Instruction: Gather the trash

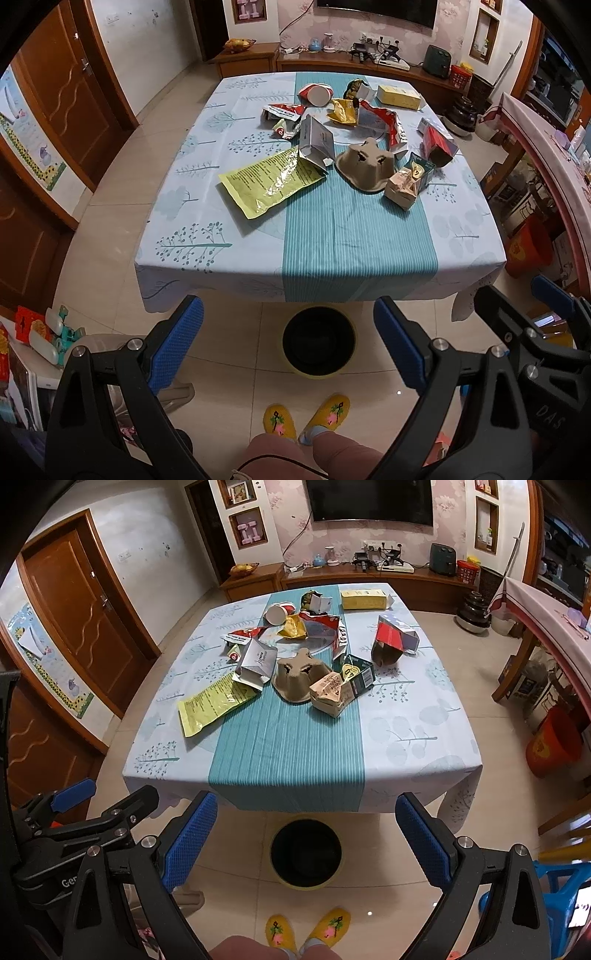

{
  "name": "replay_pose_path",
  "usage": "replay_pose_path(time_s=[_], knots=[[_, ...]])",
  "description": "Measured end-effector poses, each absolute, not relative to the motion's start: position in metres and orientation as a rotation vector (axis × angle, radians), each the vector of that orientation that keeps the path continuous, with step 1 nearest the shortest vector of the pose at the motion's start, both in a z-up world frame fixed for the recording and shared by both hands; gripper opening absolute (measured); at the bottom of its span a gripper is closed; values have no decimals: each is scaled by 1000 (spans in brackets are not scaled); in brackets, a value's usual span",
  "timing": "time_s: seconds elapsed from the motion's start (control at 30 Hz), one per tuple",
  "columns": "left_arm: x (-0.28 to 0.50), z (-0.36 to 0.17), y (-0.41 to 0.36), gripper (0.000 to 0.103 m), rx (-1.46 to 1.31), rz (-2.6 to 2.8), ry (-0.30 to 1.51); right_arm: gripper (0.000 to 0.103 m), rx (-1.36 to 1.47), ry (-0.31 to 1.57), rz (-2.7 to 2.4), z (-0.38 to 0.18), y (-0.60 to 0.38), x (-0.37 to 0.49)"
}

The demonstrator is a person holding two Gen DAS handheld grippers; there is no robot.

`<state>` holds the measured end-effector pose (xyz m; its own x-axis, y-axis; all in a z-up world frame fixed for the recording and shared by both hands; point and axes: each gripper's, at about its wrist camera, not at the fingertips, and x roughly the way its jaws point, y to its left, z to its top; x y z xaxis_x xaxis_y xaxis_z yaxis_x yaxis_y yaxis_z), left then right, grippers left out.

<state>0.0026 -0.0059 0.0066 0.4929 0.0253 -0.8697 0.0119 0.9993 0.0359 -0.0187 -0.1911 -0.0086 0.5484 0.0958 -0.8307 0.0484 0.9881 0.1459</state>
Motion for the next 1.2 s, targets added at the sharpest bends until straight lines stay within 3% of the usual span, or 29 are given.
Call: replay_pose_path(time_s=[0.7, 1.2], knots=[[4, 52, -1, 92, 37, 74, 997, 98, 196, 920, 105, 26, -190, -5], [47, 49, 16, 92, 49, 30, 1005, 98, 201, 911, 92, 26, -177, 25]])
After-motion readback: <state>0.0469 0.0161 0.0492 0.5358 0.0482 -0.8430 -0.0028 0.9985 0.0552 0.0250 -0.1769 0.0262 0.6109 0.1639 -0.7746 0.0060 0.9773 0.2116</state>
